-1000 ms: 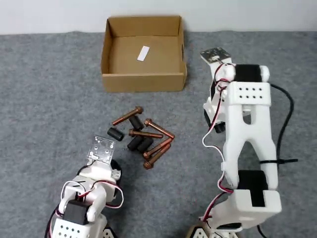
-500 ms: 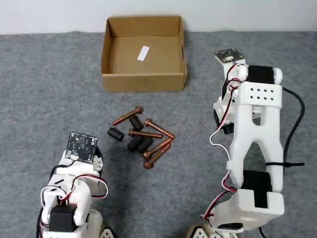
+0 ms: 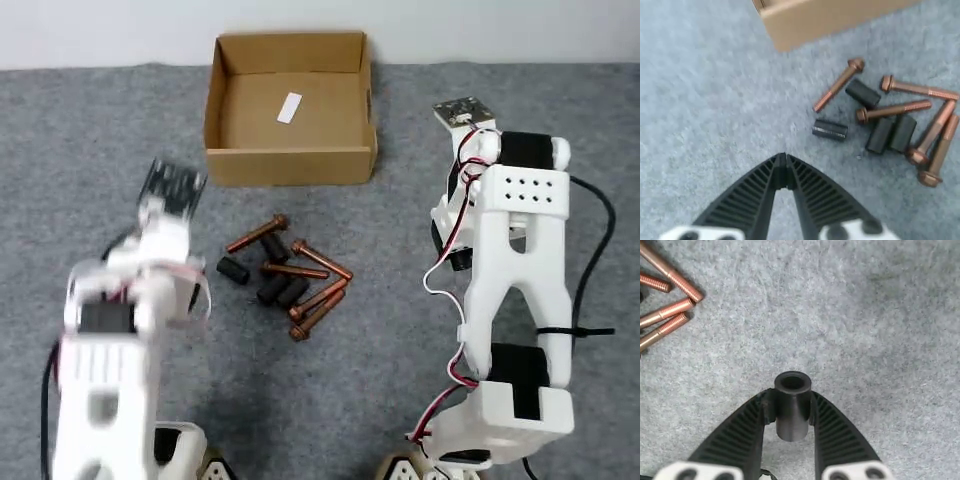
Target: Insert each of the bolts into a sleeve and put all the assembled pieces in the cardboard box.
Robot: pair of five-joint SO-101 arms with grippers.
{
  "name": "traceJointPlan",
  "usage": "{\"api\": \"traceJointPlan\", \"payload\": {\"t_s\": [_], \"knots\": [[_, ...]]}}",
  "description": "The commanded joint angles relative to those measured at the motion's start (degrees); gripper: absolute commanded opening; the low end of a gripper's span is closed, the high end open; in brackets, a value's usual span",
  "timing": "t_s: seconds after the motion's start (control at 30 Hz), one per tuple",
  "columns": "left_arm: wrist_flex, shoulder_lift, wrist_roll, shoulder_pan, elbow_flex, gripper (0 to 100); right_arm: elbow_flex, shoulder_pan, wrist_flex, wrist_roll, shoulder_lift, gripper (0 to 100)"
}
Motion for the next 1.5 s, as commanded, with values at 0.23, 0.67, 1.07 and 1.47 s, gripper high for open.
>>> {"api": "traceJointPlan", "payload": {"t_s": [0.23,0.67,1.07,1.47], "knots": [[16.7,55.82,-12.04,4.4,-56.75,1,-0.35,0.66,2.42,-1.49,-3.65,0.9],[28.92,89.67,-23.03,9.05,-99.3,9,-0.35,0.66,2.42,-1.49,-3.65,0.9],[27.43,98.64,-24.79,8.18,-101.67,17,-0.35,0.66,2.42,-1.49,-3.65,0.9],[21.89,103.12,-24.79,8.53,-101.67,17,-0.26,0.48,2.42,-1.49,-3.65,0.9]]}}
